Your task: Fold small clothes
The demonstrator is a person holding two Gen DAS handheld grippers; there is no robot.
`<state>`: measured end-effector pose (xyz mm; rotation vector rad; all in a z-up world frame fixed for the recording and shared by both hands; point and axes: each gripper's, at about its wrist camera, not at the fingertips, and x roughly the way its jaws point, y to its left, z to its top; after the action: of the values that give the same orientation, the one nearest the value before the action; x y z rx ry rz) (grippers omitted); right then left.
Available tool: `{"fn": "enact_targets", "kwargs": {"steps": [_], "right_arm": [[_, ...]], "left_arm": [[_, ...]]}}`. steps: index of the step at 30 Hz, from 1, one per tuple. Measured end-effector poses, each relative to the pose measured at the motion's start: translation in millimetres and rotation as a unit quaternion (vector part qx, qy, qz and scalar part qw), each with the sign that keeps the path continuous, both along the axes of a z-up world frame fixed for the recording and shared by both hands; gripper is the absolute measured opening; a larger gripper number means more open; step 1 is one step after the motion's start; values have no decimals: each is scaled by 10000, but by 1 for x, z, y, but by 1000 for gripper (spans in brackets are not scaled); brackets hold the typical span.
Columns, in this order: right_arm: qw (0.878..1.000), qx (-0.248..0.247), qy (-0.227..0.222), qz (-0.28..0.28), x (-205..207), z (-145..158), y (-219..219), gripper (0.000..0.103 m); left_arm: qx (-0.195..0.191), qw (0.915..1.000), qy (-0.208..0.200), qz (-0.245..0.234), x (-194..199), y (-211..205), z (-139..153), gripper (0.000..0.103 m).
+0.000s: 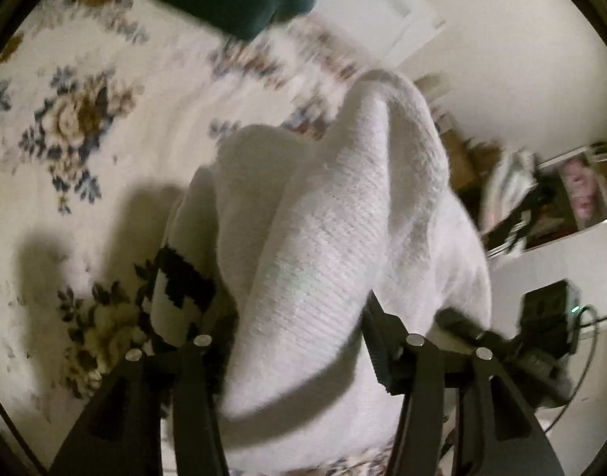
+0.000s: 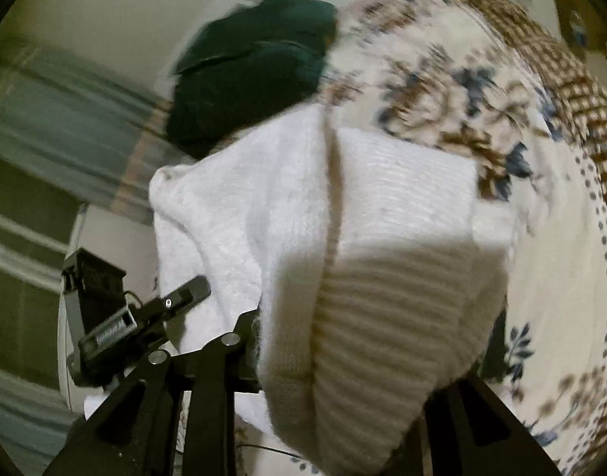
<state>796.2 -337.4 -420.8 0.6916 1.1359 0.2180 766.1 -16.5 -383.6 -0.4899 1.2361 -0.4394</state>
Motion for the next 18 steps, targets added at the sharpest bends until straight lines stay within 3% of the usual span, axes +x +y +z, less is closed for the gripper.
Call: {"fn": "enact_targets", "kwargs": {"steps": [2, 3, 5, 7, 9, 11, 14, 18], "right_arm": [[9983, -356, 422, -201, 11, -23, -14, 44], [9971, -551, 480, -213, 12, -30, -18, 56], [9948, -874, 504, -127, 9, -33, -17, 70], [9924, -1149, 438, 15, 2, -26, -11, 78], [9862, -1622, 340, -24, -14, -12, -5, 94], [9759, -2164, 232, -128, -34, 5, 2, 100], [9560, -2916, 107, -307, -65, 29, 15, 103], [9392, -3391, 2, -543, -107, 58, 27, 103]], "left_arm": [[451, 9990, 3, -4, 4, -5, -12, 51], [656, 9978, -101, -3, 1, -7, -11, 54], [961, 9949, -291, -9, -11, -11, -3, 74], [1300, 9903, -483, 2, -26, -15, 8, 78], [1613, 9844, -697, 20, -37, -18, 22, 81], [1958, 9761, -931, 132, -55, -19, 36, 90], [2373, 9633, -1215, 303, -80, -17, 52, 90], [2601, 9540, -1446, 373, -112, -13, 71, 90]]}}
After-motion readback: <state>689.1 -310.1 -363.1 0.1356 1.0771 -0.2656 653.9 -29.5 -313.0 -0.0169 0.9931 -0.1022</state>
